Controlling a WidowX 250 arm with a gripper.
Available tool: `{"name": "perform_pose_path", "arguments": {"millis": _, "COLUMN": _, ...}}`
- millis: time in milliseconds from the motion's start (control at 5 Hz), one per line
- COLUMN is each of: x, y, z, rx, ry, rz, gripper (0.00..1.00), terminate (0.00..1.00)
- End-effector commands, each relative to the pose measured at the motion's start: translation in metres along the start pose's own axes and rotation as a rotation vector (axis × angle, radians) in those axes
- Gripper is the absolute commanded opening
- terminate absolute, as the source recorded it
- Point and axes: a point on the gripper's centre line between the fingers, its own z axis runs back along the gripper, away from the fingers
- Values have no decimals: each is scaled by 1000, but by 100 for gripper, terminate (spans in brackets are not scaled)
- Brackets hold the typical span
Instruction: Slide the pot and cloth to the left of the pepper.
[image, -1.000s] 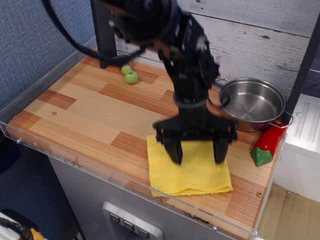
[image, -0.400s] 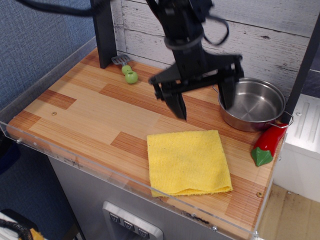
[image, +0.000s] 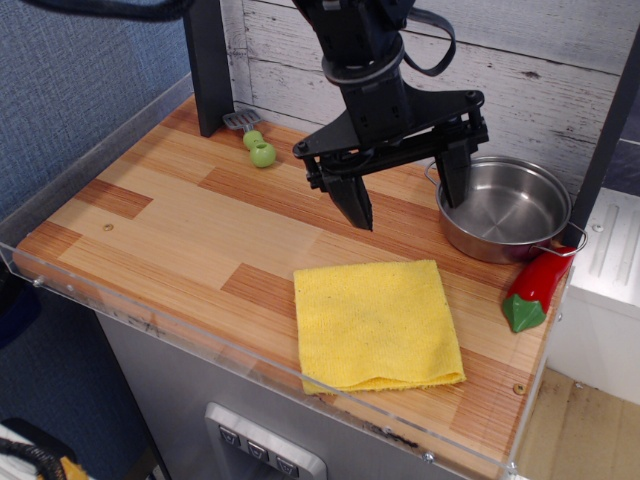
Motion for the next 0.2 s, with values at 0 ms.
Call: {"name": "perform_pose_path", "arguments": {"millis": 0, "x": 3, "y": -4, "z": 15, "rx": -27, "ry": -39, "rz": -5, "gripper": 100, "terminate": 100}}
